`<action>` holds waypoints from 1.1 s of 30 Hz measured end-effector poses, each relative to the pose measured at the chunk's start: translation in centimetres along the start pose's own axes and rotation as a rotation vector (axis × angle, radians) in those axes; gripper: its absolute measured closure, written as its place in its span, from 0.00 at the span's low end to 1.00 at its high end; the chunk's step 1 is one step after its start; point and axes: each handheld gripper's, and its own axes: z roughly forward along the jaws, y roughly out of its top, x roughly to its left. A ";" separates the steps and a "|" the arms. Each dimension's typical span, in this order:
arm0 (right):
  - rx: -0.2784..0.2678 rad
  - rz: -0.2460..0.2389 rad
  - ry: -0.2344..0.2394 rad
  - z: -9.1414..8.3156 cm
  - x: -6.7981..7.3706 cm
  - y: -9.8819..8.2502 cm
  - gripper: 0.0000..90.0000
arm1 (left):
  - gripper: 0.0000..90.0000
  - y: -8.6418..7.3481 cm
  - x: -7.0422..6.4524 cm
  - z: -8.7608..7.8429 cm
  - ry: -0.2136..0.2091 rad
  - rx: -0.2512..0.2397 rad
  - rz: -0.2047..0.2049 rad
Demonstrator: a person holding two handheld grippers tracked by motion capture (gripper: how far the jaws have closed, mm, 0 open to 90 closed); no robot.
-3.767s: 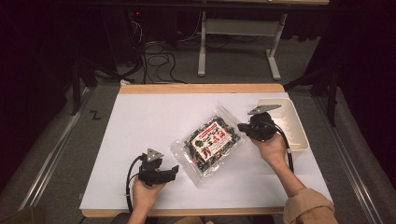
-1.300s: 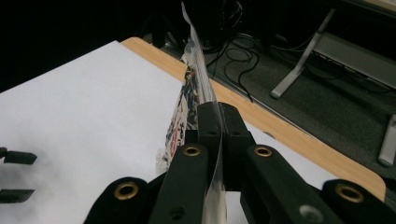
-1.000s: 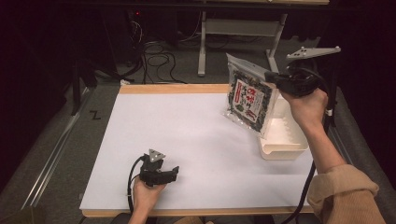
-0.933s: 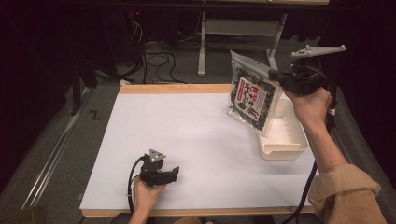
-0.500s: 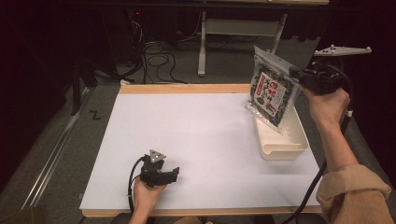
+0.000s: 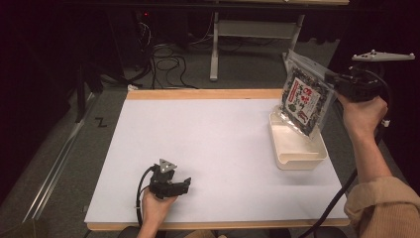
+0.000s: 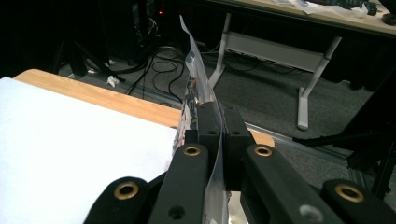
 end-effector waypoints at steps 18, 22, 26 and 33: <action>0.051 -0.019 0.000 2.0 -0.6 -1.4 1.00 | 0.29 0.0 -0.1 0.0 -0.003 -0.002 0.004; 0.048 -0.028 0.007 2.3 -0.5 -1.6 1.00 | 0.29 -0.1 -0.3 -0.1 -0.009 -0.008 0.007; 0.073 -0.036 0.018 2.9 -0.4 -2.4 1.00 | 0.29 -0.1 -0.2 -0.1 -0.010 -0.010 -0.003; 0.095 -0.038 0.058 3.6 -0.6 -4.6 1.00 | 0.29 -0.1 -0.4 0.0 -0.005 -0.007 0.005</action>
